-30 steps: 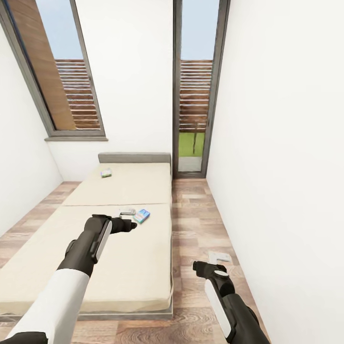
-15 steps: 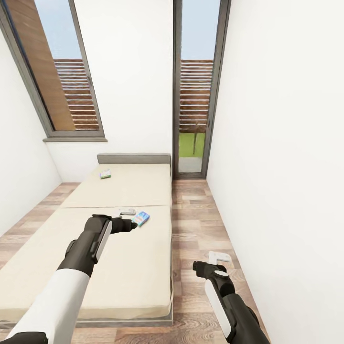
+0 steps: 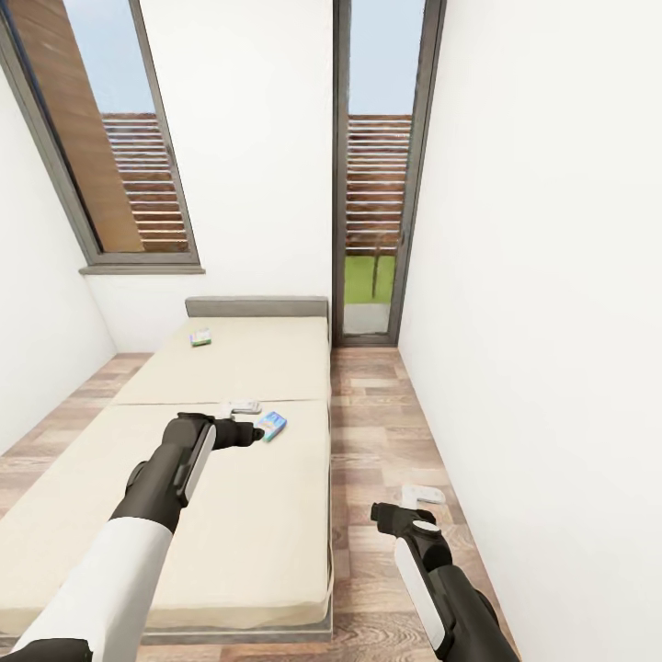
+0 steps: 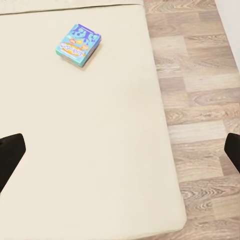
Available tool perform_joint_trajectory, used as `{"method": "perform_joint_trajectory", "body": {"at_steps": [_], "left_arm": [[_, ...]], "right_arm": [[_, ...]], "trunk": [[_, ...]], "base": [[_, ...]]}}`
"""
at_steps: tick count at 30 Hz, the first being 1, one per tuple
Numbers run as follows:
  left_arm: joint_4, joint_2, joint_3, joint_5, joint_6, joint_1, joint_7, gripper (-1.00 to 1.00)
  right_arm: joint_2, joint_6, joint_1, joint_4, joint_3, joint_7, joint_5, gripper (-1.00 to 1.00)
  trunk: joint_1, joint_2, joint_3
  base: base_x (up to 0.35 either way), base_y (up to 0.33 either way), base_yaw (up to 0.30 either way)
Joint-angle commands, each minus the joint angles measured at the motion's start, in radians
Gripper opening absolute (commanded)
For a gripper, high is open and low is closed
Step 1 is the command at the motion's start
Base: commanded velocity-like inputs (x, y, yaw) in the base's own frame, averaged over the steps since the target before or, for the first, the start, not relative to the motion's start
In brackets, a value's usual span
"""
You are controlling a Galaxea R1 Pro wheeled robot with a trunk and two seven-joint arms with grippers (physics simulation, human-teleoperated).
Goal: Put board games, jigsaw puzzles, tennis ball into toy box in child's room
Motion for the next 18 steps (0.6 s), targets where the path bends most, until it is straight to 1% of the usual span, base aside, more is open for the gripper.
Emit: {"method": "perform_joint_trajectory", "body": {"at_steps": [1, 13, 18], "left_arm": [[-0.001, -0.001, 0.001, -0.010, 0.004, -0.001, -0.009, 1.00], [-0.001, -0.001, 0.000, -0.010, 0.004, -0.001, -0.009, 1.00], [-0.001, -0.001, 0.000, -0.010, 0.004, -0.001, -0.009, 1.00]], "right_arm": [[0.000, 0.002, -0.001, -0.001, 0.001, -0.009, -0.010, 1.00], [0.000, 0.002, -0.001, -0.001, 0.001, -0.009, -0.010, 1.00], [0.000, 0.002, -0.001, -0.001, 0.001, -0.009, -0.010, 1.00]], "trunk": [[0.001, -0.002, -0.002], [0.001, -0.002, -0.002], [0.001, -0.002, -0.002]], "base": [[0.008, 0.000, 0.000], [0.045, 0.000, 0.000], [0.093, -0.084, 0.000]]}}
